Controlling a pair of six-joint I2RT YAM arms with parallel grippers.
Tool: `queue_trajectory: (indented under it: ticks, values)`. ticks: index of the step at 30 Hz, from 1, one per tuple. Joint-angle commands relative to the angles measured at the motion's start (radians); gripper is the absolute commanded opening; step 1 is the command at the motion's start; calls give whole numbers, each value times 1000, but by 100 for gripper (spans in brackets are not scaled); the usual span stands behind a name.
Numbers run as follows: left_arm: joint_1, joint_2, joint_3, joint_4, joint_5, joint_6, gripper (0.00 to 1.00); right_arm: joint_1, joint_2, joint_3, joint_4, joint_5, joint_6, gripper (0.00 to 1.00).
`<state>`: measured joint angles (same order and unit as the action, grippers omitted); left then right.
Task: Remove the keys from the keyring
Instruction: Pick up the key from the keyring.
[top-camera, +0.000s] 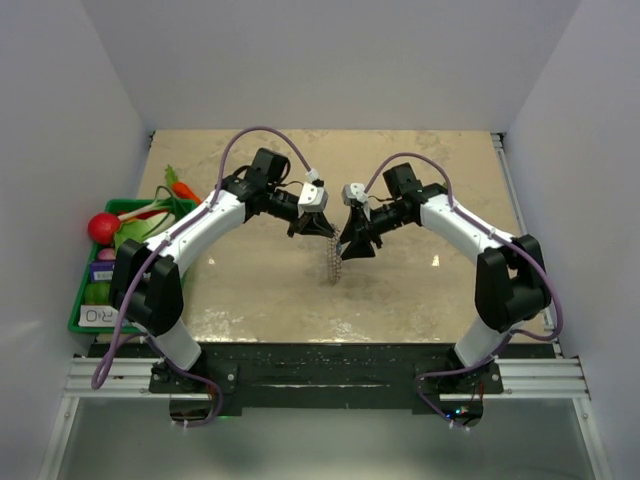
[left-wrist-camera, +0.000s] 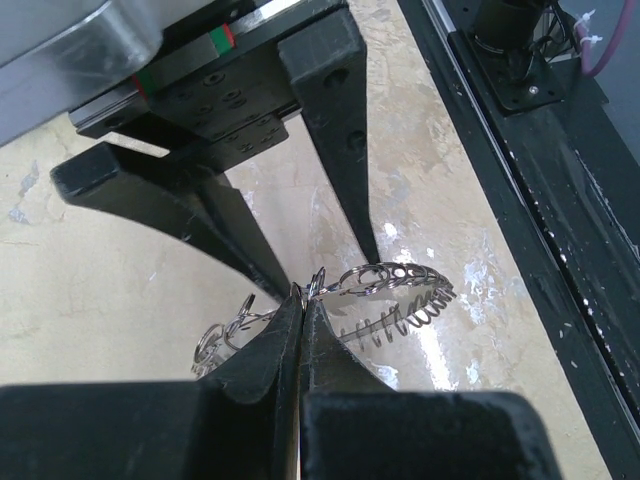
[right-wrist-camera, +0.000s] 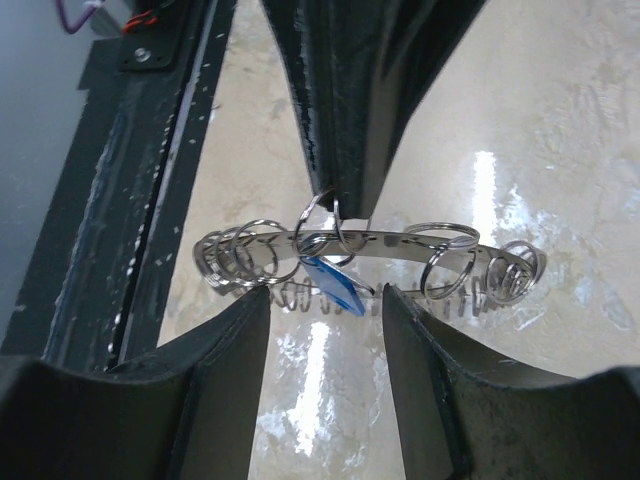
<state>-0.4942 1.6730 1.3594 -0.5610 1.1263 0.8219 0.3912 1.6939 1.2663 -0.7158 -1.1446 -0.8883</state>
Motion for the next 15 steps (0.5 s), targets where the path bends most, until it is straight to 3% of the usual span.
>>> queue_trajectory:
  ticks: [1,9,15]
  values:
    - [-6,-42,-2,52,52,-13,0,12,-97,-97,292,37,213,54]
    - [-6,-39,-2,56,58,-23,0,17,-60,-35,156,-24,121,54]
    - [-4,-47,-11,70,52,-32,0,17,-53,-19,108,-32,81,40]
